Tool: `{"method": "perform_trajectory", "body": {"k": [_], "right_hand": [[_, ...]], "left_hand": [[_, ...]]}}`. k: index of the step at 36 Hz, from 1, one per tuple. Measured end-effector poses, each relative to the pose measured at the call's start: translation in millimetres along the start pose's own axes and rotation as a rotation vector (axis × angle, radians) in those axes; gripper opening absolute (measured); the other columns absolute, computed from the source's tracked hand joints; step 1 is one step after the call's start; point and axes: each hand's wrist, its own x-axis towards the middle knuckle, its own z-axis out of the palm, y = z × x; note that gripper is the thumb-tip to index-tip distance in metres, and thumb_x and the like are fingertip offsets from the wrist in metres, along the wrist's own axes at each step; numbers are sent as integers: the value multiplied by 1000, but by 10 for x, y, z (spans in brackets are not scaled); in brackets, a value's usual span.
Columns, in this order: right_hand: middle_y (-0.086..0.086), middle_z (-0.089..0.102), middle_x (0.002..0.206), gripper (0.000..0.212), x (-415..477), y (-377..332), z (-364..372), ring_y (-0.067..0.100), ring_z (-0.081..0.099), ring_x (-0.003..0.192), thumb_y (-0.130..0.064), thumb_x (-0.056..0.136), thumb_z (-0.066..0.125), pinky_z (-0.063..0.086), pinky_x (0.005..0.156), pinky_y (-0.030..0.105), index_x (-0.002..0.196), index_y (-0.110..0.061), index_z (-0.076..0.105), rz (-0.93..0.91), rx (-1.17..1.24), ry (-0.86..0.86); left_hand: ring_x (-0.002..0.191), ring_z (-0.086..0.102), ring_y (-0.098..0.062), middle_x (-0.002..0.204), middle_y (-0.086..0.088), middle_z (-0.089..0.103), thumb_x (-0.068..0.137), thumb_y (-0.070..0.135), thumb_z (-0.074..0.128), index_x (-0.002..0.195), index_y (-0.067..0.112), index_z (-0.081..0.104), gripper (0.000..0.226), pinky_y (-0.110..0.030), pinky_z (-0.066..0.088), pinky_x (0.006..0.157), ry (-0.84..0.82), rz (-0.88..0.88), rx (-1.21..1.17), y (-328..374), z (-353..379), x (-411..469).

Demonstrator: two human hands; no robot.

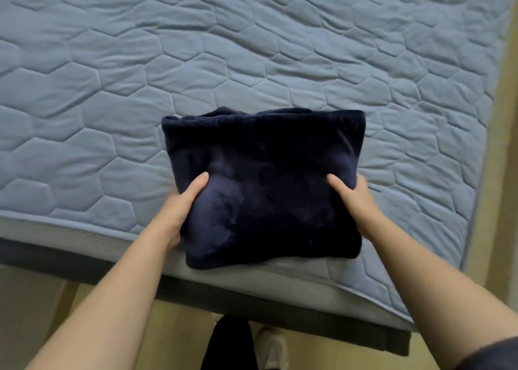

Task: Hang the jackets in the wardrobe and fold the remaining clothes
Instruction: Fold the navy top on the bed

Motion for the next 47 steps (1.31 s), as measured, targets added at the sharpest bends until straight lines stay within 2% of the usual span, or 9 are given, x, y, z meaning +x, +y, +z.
{"method": "perform_trajectory", "body": {"k": [3,5,12,19,23,28,34,41,47], "right_hand": [[0,72,109,30,-87,-17,-202,12,70,92,-36,84,68,54,73,24,112,-28,62,115,148,-209],[2,72,108,35,-225,-77,-301,17,70,97,-37,83,68,54,77,29,116,-26,62,145,214,-263],[4,73,105,34,-1159,-423,-548,18,71,93,-35,85,66,57,60,23,116,-22,61,161,293,-340],[-5,73,104,33,-2370,-832,-835,10,70,92,-29,86,67,54,67,19,118,-26,59,-50,131,-386],[-2,69,115,49,-3163,-953,-936,17,67,103,-34,84,68,53,84,33,130,-26,53,-132,90,-515],[0,70,113,46,-4142,-1142,-879,17,69,100,-33,85,67,55,75,29,128,-23,55,-184,3,-692],[5,69,113,41,-5263,-1298,-536,24,67,102,-34,86,67,52,93,42,124,-21,58,-304,-178,-902],[0,75,91,25,-6747,-1043,-12,16,72,82,-27,86,68,56,60,22,110,-22,63,-435,-368,-1169],[1,75,88,23,-8189,-352,363,19,72,80,-30,83,68,56,58,23,104,-22,62,-494,-570,-1458]], "left_hand": [[81,72,-17,93,-6,75,56,57,74,100,14,70,62,-22,55,55,-179,-134,-44,131,-45,-162],[84,72,-18,96,-8,74,61,55,73,101,14,71,57,-22,55,56,-222,-129,-64,211,-58,-313],[82,72,-23,93,-10,74,68,47,71,83,16,79,36,-27,56,60,-224,-137,-178,351,-253,-1466],[99,68,-24,108,-13,71,75,32,68,111,7,68,44,-30,57,75,-58,62,-314,276,-613,-3191],[110,62,-30,117,-17,66,80,23,65,123,2,60,48,-40,49,95,93,189,-417,41,-871,-4257],[103,66,-26,112,-14,69,73,26,68,114,6,66,46,-38,50,91,213,265,-525,-350,-1188,-5560],[106,66,-26,117,-8,68,74,24,70,126,16,57,54,-39,54,86,440,457,-692,-1111,-1548,-6897],[104,67,-28,117,-7,68,70,22,76,121,24,60,53,-38,57,76,689,566,-963,-2413,-1730,-8270],[102,68,-26,115,-5,69,70,27,77,123,23,60,56,-36,56,75,933,558,-1138,-3672,-1728,-9442]]}}
